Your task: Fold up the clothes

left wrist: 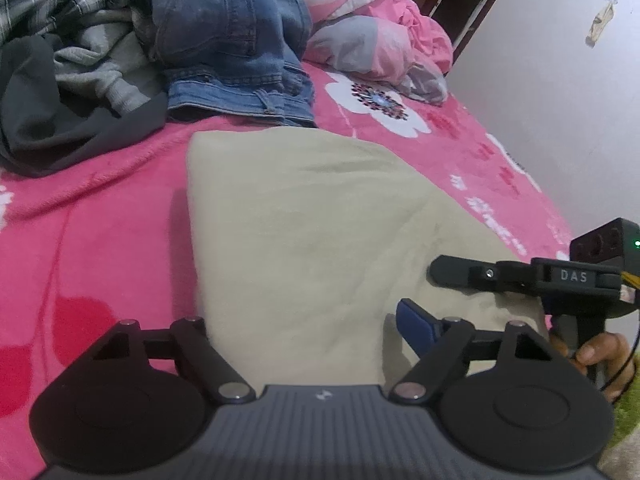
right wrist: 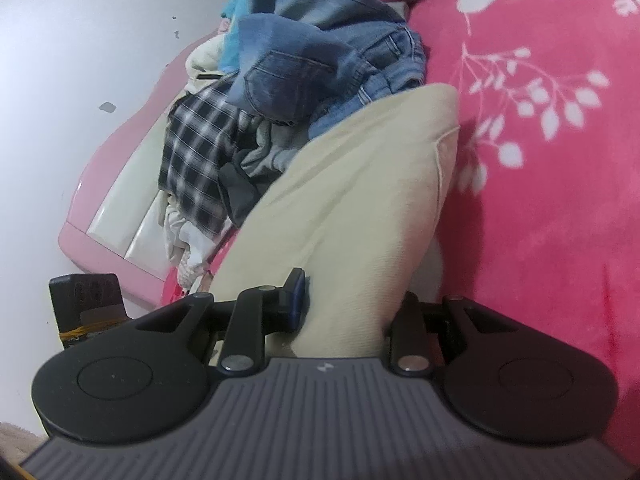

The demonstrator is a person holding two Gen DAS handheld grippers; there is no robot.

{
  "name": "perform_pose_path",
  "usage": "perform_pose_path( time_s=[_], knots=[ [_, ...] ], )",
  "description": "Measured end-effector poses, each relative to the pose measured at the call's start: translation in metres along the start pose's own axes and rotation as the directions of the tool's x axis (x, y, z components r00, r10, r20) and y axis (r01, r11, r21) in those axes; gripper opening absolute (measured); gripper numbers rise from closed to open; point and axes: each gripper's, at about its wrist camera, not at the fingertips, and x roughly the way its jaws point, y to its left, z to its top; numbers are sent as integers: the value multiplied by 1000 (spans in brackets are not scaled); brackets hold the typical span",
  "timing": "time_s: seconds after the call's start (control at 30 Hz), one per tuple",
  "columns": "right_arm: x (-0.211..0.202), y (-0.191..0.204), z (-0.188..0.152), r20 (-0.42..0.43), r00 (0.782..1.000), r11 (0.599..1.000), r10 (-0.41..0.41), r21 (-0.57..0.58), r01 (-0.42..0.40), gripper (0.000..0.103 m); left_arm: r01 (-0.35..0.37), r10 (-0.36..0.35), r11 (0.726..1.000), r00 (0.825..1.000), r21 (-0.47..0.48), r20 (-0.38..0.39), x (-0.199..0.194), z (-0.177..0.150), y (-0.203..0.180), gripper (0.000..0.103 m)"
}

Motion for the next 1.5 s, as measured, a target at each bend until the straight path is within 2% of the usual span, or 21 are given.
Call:
perform_pose_path(
  time_s=[0.23,0.43,0.53,0.7,0.87,1.03,1.1,1.17,1.3,1.4,1.47,1.5],
  knots=[
    [-29,-3,7,37,999,1000,-16,-22,17,24,53,-52,997,998,52,-16,10,5,-31,81],
    [-74,-14,21,105,994,999,-19,-43,24,24,113,-111,986,994,122,-24,27,26,-72,81],
    [-106,-23,36,150,988,998,-23,-51,31,24,150,-146,973,989,176,-40,43,41,-104,81],
    [-173,-43,74,220,973,994,-65,-73,83,24,227,-217,934,974,277,-67,83,73,-173,81],
    [-254,-74,124,288,949,982,-132,-93,165,24,344,-328,882,939,321,-104,144,110,-253,81],
    [-337,-118,172,322,924,967,-209,-75,245,24,463,-437,823,886,329,-154,215,133,-335,81],
    [-368,-136,188,338,907,955,-251,-69,289,24,506,-475,802,863,318,-175,242,138,-364,81],
    [-390,-148,199,341,894,938,-290,-84,337,24,547,-508,779,837,308,-203,270,137,-392,81],
    [-424,-182,218,311,875,899,-371,-118,423,25,601,-537,744,798,292,-273,319,127,-433,81],
    [-440,-218,228,276,860,877,-429,-101,470,26,620,-533,726,781,297,-326,348,110,-448,81],
    [-444,-251,227,249,843,863,-477,-48,502,33,626,-526,722,773,294,-354,363,98,-448,81],
    [-443,-274,222,228,826,849,-515,4,528,40,630,-523,720,769,293,-368,371,92,-448,80]
  ],
)
